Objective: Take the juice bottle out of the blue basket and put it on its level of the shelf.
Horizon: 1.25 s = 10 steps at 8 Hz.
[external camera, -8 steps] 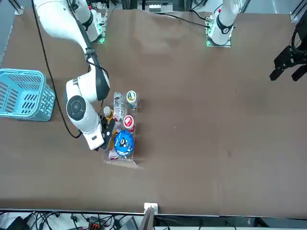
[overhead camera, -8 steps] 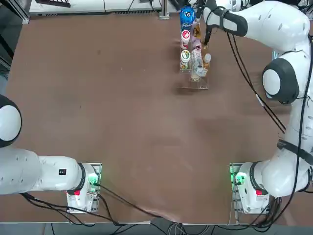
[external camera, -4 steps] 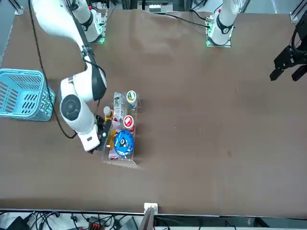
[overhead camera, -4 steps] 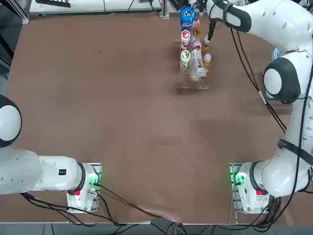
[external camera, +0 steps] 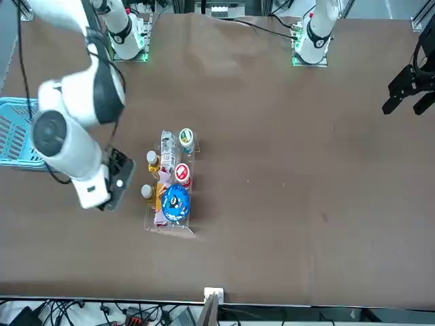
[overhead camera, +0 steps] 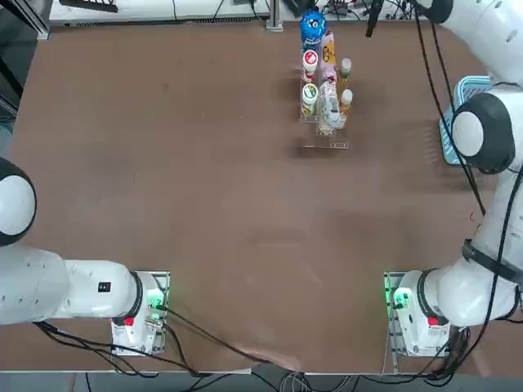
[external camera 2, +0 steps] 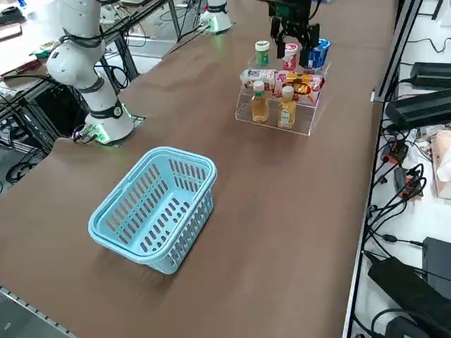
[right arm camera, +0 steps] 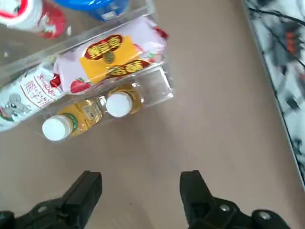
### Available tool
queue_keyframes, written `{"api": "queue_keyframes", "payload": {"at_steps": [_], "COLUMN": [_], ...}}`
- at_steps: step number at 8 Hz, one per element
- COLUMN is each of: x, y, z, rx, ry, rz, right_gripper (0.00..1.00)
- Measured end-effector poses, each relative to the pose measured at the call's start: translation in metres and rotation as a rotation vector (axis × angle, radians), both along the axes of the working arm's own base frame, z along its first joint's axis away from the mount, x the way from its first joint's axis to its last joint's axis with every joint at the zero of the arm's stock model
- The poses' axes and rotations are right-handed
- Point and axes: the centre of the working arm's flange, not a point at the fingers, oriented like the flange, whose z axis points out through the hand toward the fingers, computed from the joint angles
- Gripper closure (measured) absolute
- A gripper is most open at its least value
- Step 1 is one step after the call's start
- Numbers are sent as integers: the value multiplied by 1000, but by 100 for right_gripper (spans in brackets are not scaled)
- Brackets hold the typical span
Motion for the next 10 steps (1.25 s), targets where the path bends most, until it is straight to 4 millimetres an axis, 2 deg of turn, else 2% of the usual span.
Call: {"api": "queue_keyframes", "payload": {"at_steps": [4, 5, 7, 10], "x": [-25, -29, -36, -60], "y": [-46, -59, -100, -172], "z": [70, 79, 92, 104], "rx": [23, 58, 95, 104], "ry": [-14, -8, -2, 1], "rz": [-459, -594, -821, -986], "right_gripper": [0, 0, 0, 0]}}
